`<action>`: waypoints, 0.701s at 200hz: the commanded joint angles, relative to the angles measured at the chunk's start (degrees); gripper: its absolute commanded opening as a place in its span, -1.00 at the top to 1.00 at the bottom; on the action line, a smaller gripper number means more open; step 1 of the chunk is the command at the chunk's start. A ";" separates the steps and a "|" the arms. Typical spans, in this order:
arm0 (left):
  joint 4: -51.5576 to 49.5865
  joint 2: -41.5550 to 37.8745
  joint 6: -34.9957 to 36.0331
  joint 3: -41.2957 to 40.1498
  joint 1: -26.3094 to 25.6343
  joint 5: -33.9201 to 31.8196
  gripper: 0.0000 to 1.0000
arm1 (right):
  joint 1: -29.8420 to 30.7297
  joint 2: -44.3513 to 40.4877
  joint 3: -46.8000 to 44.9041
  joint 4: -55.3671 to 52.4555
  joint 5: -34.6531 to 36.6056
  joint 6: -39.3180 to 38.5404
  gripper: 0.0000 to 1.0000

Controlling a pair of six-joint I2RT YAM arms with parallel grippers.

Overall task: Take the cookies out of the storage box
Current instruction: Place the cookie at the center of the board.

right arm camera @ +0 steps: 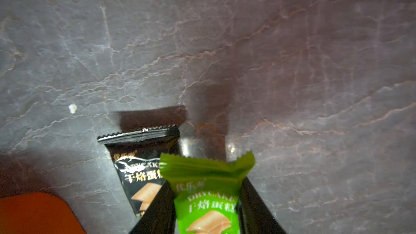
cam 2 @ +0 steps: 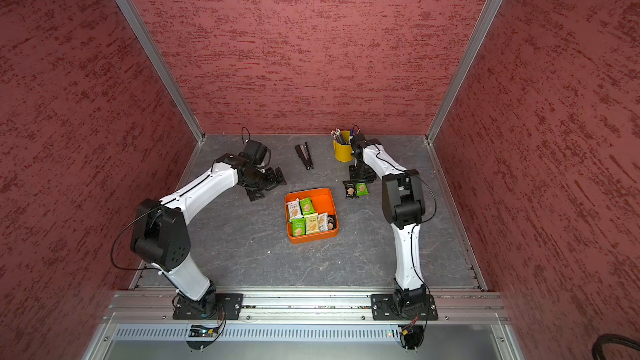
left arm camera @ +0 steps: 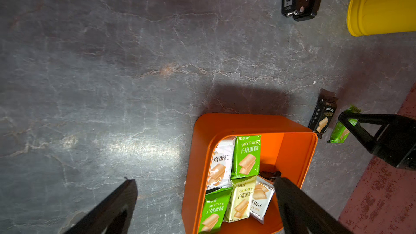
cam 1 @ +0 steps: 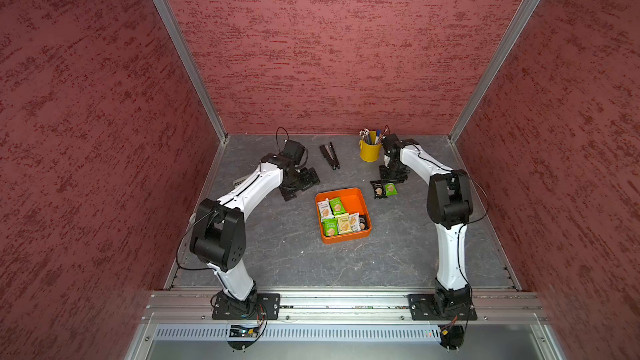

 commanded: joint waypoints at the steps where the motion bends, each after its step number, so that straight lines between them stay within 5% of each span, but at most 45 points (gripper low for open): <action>1: -1.05 -2.45 -1.77 -1.78 -0.62 -2.37 -0.99 | -0.61 1.04 2.20 1.59 -0.89 -1.20 0.22; 66: -0.95 -4.73 -2.41 -3.68 -1.10 -3.69 -0.99 | -1.53 2.48 1.31 2.04 -1.50 -1.83 0.18; 100: -0.56 -4.76 -2.09 -3.71 -1.07 -3.59 -0.99 | -1.48 2.05 0.60 2.48 -1.45 -1.66 -0.10; 140: 0.54 -4.22 -0.85 -3.57 -1.07 -3.02 -0.99 | -1.49 -2.67 -1.38 2.00 -0.81 -0.44 -0.18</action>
